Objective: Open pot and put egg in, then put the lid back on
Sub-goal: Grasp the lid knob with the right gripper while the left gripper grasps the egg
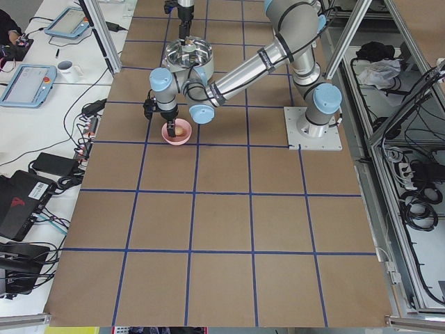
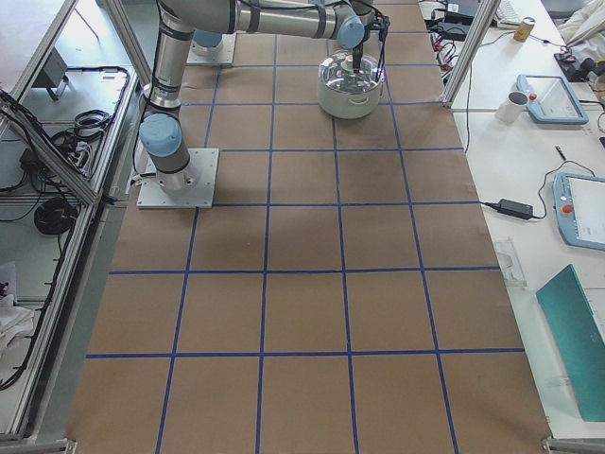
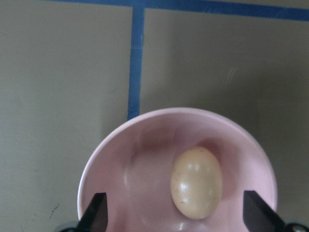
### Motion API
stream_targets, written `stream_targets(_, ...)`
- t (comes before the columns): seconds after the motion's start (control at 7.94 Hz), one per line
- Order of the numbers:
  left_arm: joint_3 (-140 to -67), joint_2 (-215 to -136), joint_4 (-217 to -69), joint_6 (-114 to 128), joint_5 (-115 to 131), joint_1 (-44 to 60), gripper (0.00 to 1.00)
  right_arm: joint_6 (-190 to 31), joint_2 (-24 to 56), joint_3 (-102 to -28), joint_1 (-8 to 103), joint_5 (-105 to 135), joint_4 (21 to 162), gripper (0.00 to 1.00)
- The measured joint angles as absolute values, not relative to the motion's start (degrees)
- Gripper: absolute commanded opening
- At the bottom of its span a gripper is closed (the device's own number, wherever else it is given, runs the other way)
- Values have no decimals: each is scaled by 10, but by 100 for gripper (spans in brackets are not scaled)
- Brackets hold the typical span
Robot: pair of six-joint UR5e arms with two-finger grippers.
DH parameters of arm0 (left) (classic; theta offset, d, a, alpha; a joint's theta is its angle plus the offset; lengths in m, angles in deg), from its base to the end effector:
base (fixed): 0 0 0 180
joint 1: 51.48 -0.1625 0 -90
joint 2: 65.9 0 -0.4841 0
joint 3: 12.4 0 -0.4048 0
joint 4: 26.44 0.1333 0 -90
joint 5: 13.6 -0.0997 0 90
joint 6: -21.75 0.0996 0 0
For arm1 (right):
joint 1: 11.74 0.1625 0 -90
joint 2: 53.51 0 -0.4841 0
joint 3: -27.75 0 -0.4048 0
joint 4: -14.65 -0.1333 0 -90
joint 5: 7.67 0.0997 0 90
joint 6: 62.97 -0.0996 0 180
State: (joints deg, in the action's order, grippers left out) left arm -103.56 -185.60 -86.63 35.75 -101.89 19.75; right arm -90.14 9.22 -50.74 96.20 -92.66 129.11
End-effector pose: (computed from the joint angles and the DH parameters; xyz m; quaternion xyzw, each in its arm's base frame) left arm 0.0915 -0.6926 0.2740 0.0417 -0.9990 -0.0046 0.0169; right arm 0.3584 -0.6460 0.3999 0.0768 0.9932 -0.0533 0.0693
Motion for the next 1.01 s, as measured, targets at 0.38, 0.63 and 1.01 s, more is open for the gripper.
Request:
stream_targets(0.38,-1042,-1868,-866,365,-1028,197,100,-902,88,-507,963,-917,1288,21)
stream_targets(0.63,-1045,-1871,-866,366,-1029,197,100,-902,88,-507,964,-911,1280,1)
stream_targets(1.01,-1044,-1877,-864,366,-1030,197,100,-900,91,-504,964,-900,1270,0)
